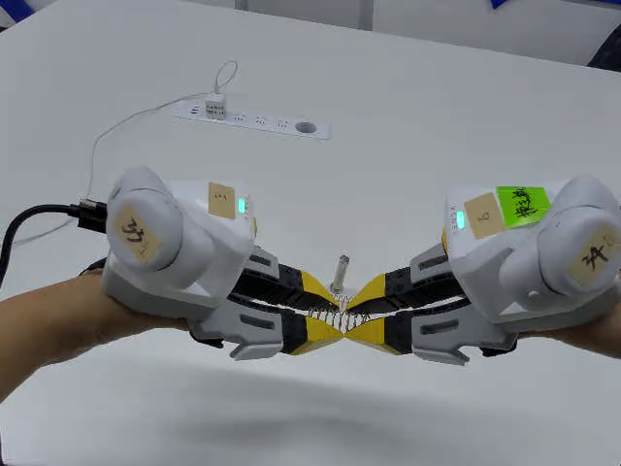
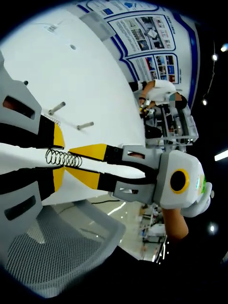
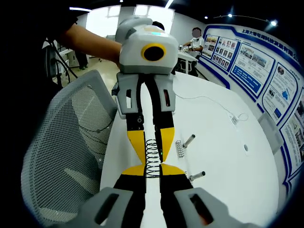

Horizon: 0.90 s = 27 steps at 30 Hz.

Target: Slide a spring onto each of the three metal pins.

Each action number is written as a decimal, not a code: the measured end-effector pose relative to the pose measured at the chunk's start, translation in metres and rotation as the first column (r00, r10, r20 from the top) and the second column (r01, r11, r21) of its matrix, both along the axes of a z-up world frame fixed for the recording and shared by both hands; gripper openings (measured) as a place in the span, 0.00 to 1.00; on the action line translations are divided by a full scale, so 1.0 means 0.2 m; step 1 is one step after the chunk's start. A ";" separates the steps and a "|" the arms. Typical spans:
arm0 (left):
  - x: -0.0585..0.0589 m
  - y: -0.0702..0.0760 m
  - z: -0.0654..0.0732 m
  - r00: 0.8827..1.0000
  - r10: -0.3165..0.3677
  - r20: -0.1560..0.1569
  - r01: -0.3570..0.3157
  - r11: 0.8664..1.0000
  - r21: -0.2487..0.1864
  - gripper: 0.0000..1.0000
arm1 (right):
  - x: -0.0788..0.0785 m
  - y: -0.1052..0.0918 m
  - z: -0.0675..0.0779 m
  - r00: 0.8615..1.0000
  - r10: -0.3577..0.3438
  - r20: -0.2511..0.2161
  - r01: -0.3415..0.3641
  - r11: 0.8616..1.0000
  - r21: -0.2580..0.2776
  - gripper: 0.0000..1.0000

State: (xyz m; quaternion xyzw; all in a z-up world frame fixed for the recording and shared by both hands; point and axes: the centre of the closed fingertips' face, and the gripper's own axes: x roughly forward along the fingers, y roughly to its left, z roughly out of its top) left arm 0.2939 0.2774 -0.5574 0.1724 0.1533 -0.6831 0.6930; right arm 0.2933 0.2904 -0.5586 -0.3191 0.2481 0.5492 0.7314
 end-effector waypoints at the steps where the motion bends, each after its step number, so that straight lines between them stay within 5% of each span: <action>1: 0.00 0.00 0.00 1.000 -0.001 0.010 0.001 1.000 0.005 0.15 | 0.00 0.00 0.00 1.000 0.002 0.001 -0.002 1.000 -0.007 0.10; 7: 0.01 0.00 -0.01 0.999 -0.003 0.038 0.002 1.000 0.019 0.13 | 0.01 -0.01 0.00 1.000 0.007 0.013 -0.007 1.000 -0.030 0.10; 12: 0.01 -0.01 -0.01 0.995 -0.023 0.096 0.020 0.999 0.029 0.11 | 0.01 -0.01 0.00 0.999 0.028 0.028 -0.027 0.998 -0.059 0.10; 14: -0.01 -0.01 0.00 0.995 -0.037 0.087 0.035 0.999 0.025 0.10 | -0.01 -0.01 0.00 0.997 0.074 0.031 -0.072 0.996 -0.057 0.11; 20: 0.01 0.00 0.03 0.992 -0.031 0.118 0.031 1.000 0.006 0.10 | 0.01 -0.02 0.04 1.000 0.002 0.004 -0.002 0.999 0.044 0.12; 27: 0.02 0.00 0.06 0.991 -0.021 0.130 0.023 1.000 -0.010 0.10 | 0.02 -0.05 0.04 1.000 -0.019 0.013 0.018 0.999 0.049 0.14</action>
